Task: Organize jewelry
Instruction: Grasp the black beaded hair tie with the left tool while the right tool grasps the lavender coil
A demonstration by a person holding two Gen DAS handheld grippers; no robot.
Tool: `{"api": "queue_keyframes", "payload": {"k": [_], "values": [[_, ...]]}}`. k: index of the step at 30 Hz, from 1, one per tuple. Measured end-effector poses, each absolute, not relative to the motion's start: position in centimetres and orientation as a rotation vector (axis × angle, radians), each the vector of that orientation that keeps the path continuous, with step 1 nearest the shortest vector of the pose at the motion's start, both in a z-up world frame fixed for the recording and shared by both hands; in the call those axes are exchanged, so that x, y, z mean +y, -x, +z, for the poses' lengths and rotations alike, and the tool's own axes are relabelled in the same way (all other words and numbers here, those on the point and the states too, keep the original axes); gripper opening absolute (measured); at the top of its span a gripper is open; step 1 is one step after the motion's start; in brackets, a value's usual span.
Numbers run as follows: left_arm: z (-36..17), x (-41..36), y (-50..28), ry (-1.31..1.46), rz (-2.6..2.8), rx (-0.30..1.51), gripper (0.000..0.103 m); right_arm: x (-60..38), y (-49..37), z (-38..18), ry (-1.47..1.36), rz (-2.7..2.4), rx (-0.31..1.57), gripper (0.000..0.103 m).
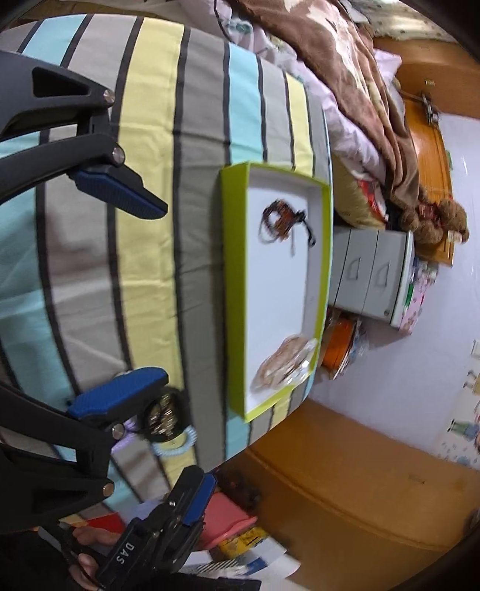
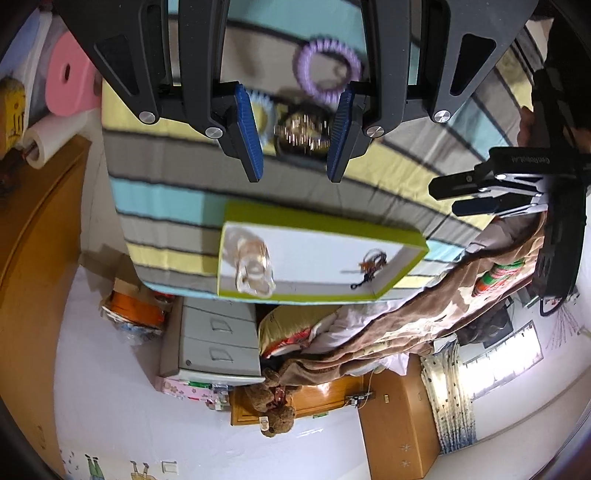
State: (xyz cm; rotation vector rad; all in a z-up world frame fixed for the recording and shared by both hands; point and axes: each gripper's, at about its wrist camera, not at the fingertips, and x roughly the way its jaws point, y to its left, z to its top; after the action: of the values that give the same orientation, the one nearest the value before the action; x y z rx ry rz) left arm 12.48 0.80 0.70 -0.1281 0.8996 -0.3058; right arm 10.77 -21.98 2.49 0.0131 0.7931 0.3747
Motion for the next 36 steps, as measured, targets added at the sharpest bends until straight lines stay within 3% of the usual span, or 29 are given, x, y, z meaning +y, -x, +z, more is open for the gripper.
{"api": "queue_keyframes", "payload": {"k": [12,28,32,36], "values": [[-0.1,0.9,-11.3,0.136,-0.290,0.924,0.084,-20.9,-5.6,-0.4,0.142,0.564,0.862,0.037],[-0.7,1.0,-11.0,0.152,-0.288,0.954,0.084,-17.9,-6.1,-3.3,0.381,0.664,0.915,0.037],[-0.6,1.0,-10.9,0.154,-0.298,0.958,0.084,-18.0,-5.6,-3.4,0.383,0.669,0.909,0.013],[-0.5,0.6,-10.9,0.150,-0.306,0.965,0.084,-18.4,-4.9,-3.2,0.389,0.650,0.902,0.010]]}}
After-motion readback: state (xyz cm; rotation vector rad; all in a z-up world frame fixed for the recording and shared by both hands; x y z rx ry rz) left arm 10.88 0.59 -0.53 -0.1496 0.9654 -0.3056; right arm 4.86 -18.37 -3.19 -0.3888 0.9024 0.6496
